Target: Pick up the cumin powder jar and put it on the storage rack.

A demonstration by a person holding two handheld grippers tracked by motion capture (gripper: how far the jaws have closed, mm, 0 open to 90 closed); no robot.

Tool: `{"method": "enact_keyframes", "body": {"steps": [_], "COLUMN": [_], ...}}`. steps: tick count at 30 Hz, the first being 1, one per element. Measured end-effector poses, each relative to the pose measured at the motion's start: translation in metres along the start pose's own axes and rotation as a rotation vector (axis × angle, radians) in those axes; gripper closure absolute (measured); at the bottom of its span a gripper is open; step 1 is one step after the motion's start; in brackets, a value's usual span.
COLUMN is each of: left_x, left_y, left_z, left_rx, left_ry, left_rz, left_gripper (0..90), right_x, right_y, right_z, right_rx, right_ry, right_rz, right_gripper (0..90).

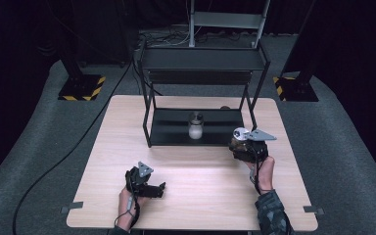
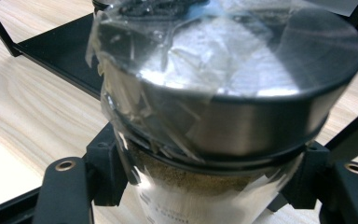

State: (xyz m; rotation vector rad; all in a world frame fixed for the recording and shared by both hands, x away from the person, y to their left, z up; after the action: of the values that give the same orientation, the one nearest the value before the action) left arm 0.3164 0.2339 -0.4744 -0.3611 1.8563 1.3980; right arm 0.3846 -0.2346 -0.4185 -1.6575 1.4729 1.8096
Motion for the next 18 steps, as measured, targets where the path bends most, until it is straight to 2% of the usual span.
{"method": "enact_keyframes", "body": {"steps": [18], "left_x": [0.000], "left_y": [0.000], "left_z": [0.000], "left_rx": [0.000], "left_ry": [0.000], "left_rz": [0.000], "left_gripper": [0.4], "right_x": [-0.007], "right_y": [-0.012], "right_z": [-0.006], "right_rx": [-0.008], "right_ry": [-0.006], "right_rz": [0.001], "right_gripper": [30.6]}}
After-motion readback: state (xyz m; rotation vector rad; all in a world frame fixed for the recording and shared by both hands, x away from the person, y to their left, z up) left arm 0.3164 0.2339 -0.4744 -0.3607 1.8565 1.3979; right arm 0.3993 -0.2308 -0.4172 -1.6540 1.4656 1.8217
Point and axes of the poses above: each handheld gripper's, and its own axes: y roughly backward along the jaws, x roughly out of its underside, z roughly to its left, the point moved 5 cm from there along -y, roughly forward along the jaws, and after that the axes turned 8 degrees about y, right-handed, at the moved point
